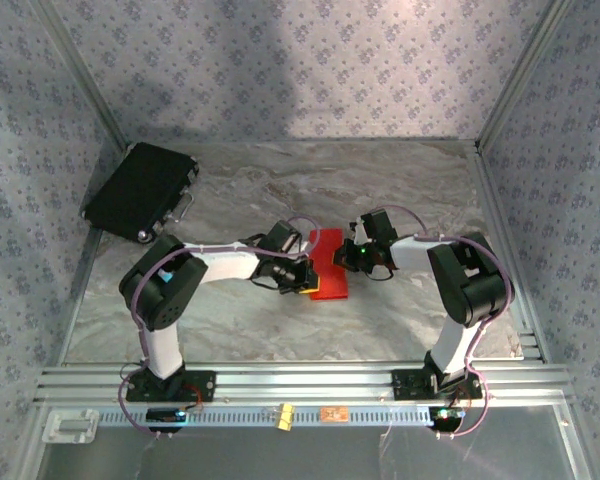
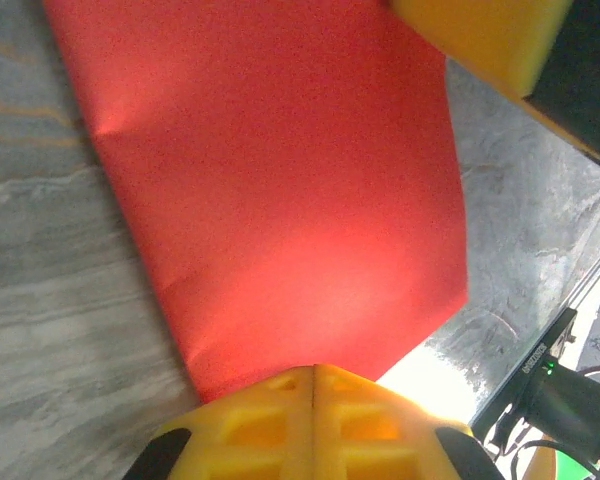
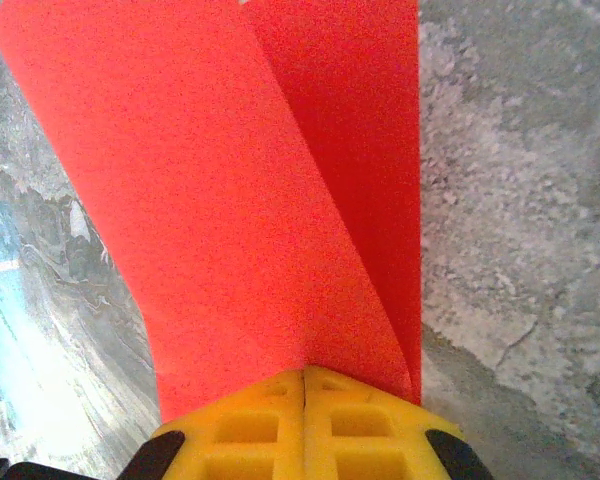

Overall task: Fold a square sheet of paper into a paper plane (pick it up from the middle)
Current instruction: First fold the square sheet of paper in half at the center of the table.

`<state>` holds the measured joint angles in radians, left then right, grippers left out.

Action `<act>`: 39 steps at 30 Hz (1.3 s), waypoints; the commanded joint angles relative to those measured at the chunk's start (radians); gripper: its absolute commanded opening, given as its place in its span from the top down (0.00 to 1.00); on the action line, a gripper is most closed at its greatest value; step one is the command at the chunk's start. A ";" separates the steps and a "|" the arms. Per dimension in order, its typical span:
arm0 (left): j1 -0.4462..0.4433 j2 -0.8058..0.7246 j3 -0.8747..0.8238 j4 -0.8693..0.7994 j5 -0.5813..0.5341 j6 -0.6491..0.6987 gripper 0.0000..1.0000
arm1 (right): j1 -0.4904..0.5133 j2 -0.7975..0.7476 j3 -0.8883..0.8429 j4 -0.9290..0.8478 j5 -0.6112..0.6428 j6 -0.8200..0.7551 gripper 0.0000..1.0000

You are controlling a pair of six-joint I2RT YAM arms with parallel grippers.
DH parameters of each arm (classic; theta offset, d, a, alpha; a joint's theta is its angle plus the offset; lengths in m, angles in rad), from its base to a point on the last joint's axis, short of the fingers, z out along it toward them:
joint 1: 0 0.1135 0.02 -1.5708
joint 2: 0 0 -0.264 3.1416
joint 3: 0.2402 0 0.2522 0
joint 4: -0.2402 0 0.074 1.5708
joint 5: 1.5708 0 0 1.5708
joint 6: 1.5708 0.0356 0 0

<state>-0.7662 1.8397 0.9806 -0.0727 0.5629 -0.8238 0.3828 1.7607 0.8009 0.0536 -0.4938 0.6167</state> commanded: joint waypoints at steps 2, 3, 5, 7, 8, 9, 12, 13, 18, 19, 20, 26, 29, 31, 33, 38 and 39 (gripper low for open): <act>0.003 0.007 0.044 -0.004 -0.014 0.007 0.96 | -0.005 0.039 -0.053 -0.158 0.128 0.003 1.00; 0.006 0.015 0.043 -0.003 -0.022 0.010 0.96 | -0.005 0.040 -0.054 -0.157 0.127 0.003 1.00; 0.018 0.025 0.036 0.008 -0.021 0.005 0.95 | -0.005 0.042 -0.052 -0.158 0.124 0.004 1.00; 0.022 0.029 0.022 0.026 -0.019 0.000 0.94 | -0.005 0.039 -0.054 -0.158 0.126 0.003 1.00; 0.022 0.034 0.020 0.028 -0.013 0.001 0.94 | -0.004 0.039 -0.054 -0.159 0.126 0.003 1.00; 0.023 0.041 0.020 0.027 0.003 0.005 0.94 | -0.006 0.042 -0.054 -0.159 0.126 0.004 1.00; 0.015 0.053 0.010 0.015 0.030 0.018 0.94 | -0.007 0.043 -0.055 -0.154 0.123 0.003 1.00; 0.012 0.051 0.006 -0.007 0.023 0.031 0.94 | -0.007 0.044 -0.055 -0.154 0.125 0.004 1.00; -0.002 0.035 -0.046 -0.096 0.007 0.102 0.94 | -0.007 0.042 -0.060 -0.155 0.125 0.003 1.00; -0.005 0.033 -0.055 -0.111 0.004 0.116 0.94 | -0.010 0.044 -0.058 -0.157 0.124 0.004 1.00; -0.007 0.030 -0.057 -0.127 -0.001 0.127 0.94 | -0.009 0.046 -0.057 -0.157 0.124 0.004 1.00; -0.027 0.010 -0.069 -0.180 -0.029 0.171 0.95 | -0.013 0.033 -0.062 -0.161 0.129 0.005 1.00; -0.039 0.001 -0.063 -0.209 -0.052 0.199 0.94 | -0.015 0.032 -0.064 -0.161 0.129 0.004 1.00; -0.048 0.000 -0.057 -0.224 -0.057 0.210 0.95 | -0.017 0.032 -0.065 -0.162 0.126 0.004 1.00; -0.056 0.001 -0.049 -0.247 -0.073 0.222 0.95 | -0.018 0.033 -0.063 -0.162 0.126 0.003 1.00; -0.071 -0.014 -0.071 -0.248 -0.088 0.224 0.95 | -0.017 0.033 -0.070 -0.154 0.125 0.003 1.00; -0.075 -0.016 -0.071 -0.253 -0.090 0.225 0.95 | -0.018 0.035 -0.069 -0.156 0.124 0.003 1.00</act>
<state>-0.8135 1.8271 0.9550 -0.1383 0.4763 -0.6250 0.3828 1.7515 0.7876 0.0528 -0.4984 0.6170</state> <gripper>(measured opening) 0.054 0.051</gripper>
